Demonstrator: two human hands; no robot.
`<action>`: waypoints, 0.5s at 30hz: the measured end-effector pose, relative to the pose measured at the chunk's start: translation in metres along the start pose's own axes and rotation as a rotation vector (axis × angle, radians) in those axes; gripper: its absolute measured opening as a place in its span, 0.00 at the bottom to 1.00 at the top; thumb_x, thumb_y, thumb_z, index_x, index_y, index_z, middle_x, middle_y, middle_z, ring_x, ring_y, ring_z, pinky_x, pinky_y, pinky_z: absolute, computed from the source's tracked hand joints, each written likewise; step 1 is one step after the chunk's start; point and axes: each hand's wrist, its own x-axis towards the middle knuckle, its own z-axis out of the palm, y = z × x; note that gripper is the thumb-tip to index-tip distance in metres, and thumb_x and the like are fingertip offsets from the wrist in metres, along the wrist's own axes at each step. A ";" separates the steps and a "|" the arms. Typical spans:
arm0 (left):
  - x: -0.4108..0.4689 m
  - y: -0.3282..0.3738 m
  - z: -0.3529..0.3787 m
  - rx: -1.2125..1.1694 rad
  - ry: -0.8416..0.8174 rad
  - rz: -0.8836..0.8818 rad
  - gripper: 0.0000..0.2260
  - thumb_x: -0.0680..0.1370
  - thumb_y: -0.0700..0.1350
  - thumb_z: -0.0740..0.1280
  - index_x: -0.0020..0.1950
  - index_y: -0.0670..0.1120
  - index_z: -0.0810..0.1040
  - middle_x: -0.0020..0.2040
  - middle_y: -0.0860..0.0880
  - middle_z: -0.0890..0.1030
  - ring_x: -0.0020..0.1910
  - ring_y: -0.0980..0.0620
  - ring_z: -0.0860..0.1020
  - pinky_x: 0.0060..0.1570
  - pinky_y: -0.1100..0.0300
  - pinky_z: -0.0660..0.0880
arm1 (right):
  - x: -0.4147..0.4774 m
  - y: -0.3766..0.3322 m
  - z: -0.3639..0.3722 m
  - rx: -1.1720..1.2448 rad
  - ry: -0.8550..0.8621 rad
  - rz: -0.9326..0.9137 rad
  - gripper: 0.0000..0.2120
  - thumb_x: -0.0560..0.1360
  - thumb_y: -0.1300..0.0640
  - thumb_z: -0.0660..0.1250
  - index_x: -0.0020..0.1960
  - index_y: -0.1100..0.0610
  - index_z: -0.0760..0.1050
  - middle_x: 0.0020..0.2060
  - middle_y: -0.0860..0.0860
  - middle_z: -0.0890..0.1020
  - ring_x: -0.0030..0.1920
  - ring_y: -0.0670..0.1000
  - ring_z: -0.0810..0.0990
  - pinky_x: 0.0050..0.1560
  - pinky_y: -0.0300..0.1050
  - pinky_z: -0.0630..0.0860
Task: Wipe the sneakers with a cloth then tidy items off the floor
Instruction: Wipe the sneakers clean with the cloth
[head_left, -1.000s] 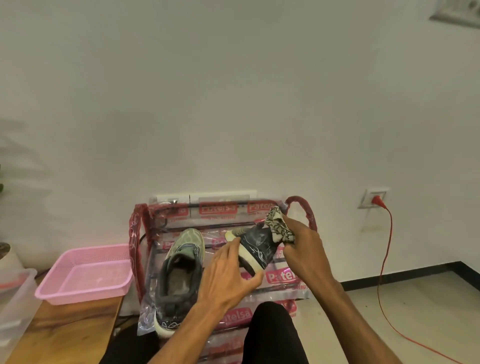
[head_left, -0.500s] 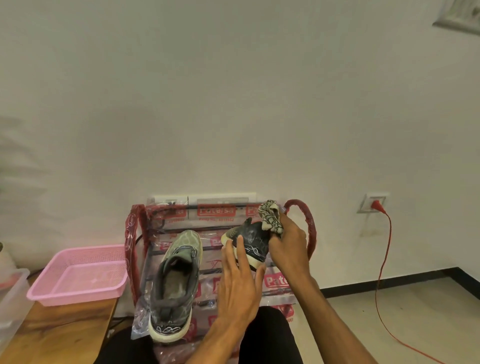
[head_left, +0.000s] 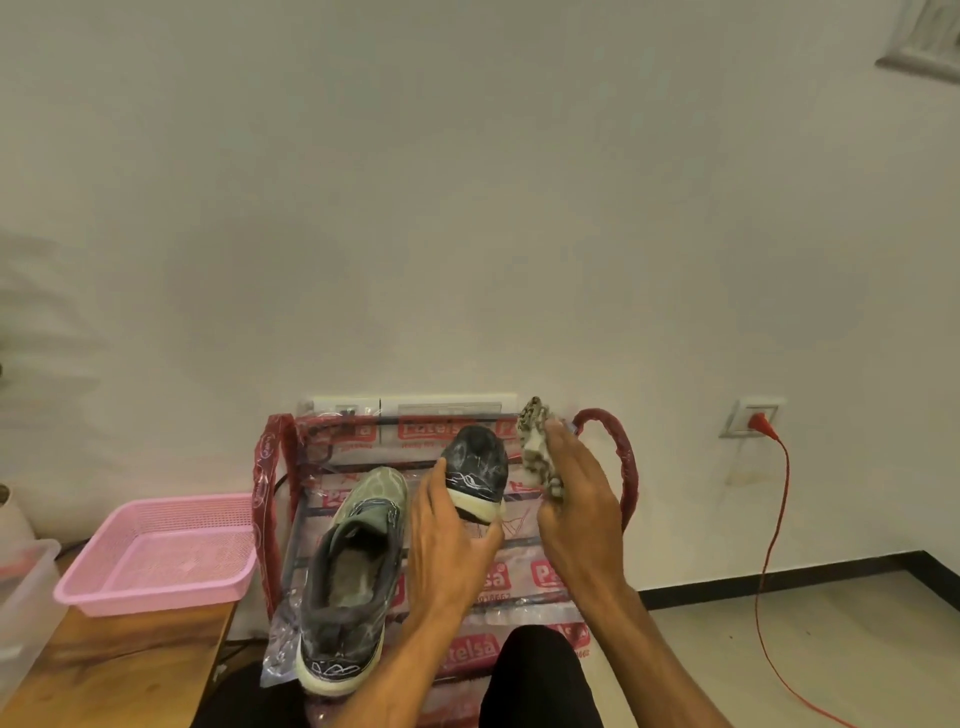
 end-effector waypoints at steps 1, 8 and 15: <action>-0.001 0.002 0.000 -0.024 0.018 0.001 0.43 0.70 0.52 0.75 0.77 0.50 0.54 0.73 0.49 0.64 0.71 0.53 0.63 0.67 0.61 0.61 | -0.005 0.002 0.002 -0.064 0.031 -0.132 0.35 0.68 0.72 0.71 0.73 0.57 0.68 0.70 0.54 0.72 0.70 0.51 0.68 0.61 0.54 0.77; -0.009 0.022 0.009 0.013 0.069 0.190 0.41 0.68 0.50 0.78 0.74 0.51 0.59 0.72 0.49 0.68 0.72 0.51 0.65 0.69 0.53 0.66 | -0.003 0.026 0.013 -0.348 -0.066 -0.638 0.30 0.69 0.61 0.77 0.69 0.61 0.72 0.69 0.57 0.73 0.72 0.57 0.68 0.72 0.56 0.63; -0.013 0.020 0.011 0.210 0.045 0.428 0.37 0.63 0.45 0.80 0.67 0.47 0.67 0.68 0.48 0.66 0.71 0.44 0.66 0.62 0.46 0.75 | 0.014 0.039 -0.004 -0.347 -0.022 -0.455 0.29 0.65 0.68 0.77 0.66 0.61 0.76 0.64 0.56 0.78 0.67 0.57 0.73 0.69 0.55 0.65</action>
